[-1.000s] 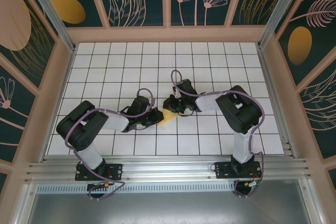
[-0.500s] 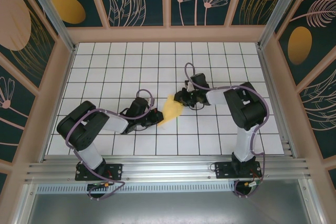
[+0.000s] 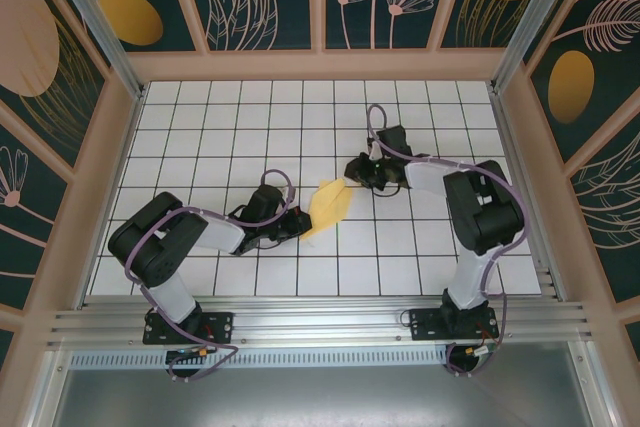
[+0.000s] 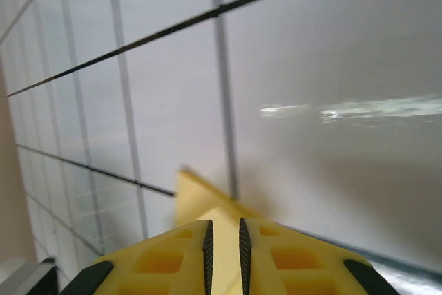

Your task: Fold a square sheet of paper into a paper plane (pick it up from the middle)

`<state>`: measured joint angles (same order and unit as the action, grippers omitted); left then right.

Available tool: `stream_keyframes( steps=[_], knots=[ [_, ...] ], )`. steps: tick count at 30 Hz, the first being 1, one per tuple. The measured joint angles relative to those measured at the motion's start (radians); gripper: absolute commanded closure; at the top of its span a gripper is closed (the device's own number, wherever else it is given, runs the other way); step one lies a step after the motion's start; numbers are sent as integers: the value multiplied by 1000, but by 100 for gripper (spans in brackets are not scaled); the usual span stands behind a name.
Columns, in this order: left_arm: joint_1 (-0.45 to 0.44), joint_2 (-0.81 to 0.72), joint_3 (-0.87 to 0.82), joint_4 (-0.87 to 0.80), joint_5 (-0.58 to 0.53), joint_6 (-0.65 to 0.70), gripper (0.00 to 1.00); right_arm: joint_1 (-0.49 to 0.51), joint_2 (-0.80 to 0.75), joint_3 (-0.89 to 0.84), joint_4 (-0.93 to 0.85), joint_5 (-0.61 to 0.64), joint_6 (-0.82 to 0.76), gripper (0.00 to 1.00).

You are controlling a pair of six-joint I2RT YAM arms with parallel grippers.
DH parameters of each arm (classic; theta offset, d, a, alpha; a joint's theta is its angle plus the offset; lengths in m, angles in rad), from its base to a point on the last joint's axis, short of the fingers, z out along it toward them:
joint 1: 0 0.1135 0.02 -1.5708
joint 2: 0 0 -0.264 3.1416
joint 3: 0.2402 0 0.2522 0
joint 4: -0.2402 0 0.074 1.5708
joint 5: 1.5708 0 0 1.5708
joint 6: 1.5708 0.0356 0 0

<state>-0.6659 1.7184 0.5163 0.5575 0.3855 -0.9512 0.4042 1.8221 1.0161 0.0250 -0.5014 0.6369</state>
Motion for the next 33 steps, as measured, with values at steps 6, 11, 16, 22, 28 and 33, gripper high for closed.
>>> stream_keyframes(
  steps=[6, 11, 16, 22, 28, 33],
  knots=[
    [0, -3, 5, -13, 0, 5, 100, 125, -65, -21, 18, 6, 11, 83],
    [0, -3, 16, -35, 0, 8, 100, 217, -30, -45, 51, -16, 47, 90],
    [0, -3, 19, -40, 0, 8, 100, 259, 38, -51, 72, -50, 69, 92],
    [0, -3, 20, -43, 0, 8, 100, 259, 79, -64, 77, -37, 77, 92],
    [0, -3, 19, -43, 0, 12, 100, 214, 82, -90, 114, -50, 77, 91],
    [-1, -3, 8, -31, -2, 16, 100, 139, 82, -89, 113, -49, 75, 90]
  ],
)
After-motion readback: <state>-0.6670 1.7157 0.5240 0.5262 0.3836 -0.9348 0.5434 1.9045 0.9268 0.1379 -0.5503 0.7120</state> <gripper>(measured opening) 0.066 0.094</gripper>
